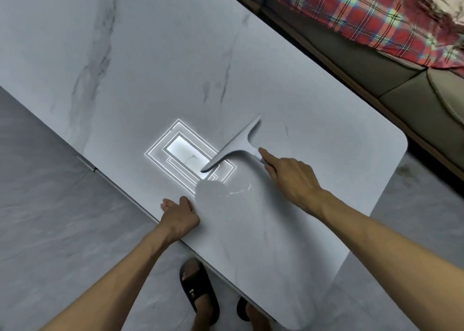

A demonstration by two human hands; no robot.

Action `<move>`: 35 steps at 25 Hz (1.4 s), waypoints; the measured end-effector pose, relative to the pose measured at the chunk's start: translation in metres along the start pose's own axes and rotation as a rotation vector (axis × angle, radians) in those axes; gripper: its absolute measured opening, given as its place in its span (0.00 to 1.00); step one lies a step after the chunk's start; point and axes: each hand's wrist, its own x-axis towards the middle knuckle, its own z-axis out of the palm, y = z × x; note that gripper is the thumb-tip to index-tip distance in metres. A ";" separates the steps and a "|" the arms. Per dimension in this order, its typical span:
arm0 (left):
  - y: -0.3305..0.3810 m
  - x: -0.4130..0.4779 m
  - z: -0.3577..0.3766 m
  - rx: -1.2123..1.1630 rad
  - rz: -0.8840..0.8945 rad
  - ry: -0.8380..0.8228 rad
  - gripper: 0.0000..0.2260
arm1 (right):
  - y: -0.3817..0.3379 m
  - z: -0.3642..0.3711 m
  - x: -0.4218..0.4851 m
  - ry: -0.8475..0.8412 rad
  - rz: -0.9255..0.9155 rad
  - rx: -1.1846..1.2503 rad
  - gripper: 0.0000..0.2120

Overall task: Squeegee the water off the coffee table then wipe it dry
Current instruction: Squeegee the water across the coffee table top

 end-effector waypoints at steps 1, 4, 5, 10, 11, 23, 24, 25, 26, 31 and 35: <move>0.000 -0.001 -0.001 0.006 -0.003 -0.005 0.09 | 0.011 0.006 -0.018 0.001 0.031 0.014 0.21; 0.003 -0.002 -0.002 0.045 -0.012 -0.008 0.10 | 0.039 0.023 -0.071 0.005 0.129 0.044 0.22; 0.004 -0.003 -0.001 0.056 -0.015 -0.015 0.10 | 0.045 0.029 -0.089 0.004 0.159 0.043 0.22; 0.000 -0.012 0.001 -0.020 0.024 0.201 0.06 | 0.044 0.032 -0.148 -0.007 0.191 0.060 0.22; -0.006 -0.015 -0.001 -0.112 0.035 0.346 0.05 | 0.036 0.028 -0.144 0.008 0.155 0.062 0.22; -0.094 -0.035 -0.044 -0.271 -0.054 0.620 0.09 | -0.168 0.062 -0.001 -0.010 -0.489 -0.095 0.19; -0.093 -0.035 -0.040 -0.247 -0.038 0.576 0.09 | -0.160 0.063 -0.005 -0.016 -0.456 -0.082 0.18; -0.090 -0.034 -0.035 -0.227 -0.018 0.536 0.09 | -0.148 0.063 -0.012 -0.026 -0.422 -0.067 0.19; -0.085 -0.035 -0.029 -0.219 0.006 0.497 0.09 | -0.131 0.063 -0.023 -0.036 -0.383 -0.049 0.19; -0.061 -0.033 -0.001 -0.098 0.118 0.316 0.06 | -0.025 0.066 -0.109 -0.087 -0.146 -0.029 0.22; -0.047 -0.030 0.012 -0.014 0.114 0.282 0.05 | 0.022 0.063 -0.164 -0.105 -0.037 -0.070 0.23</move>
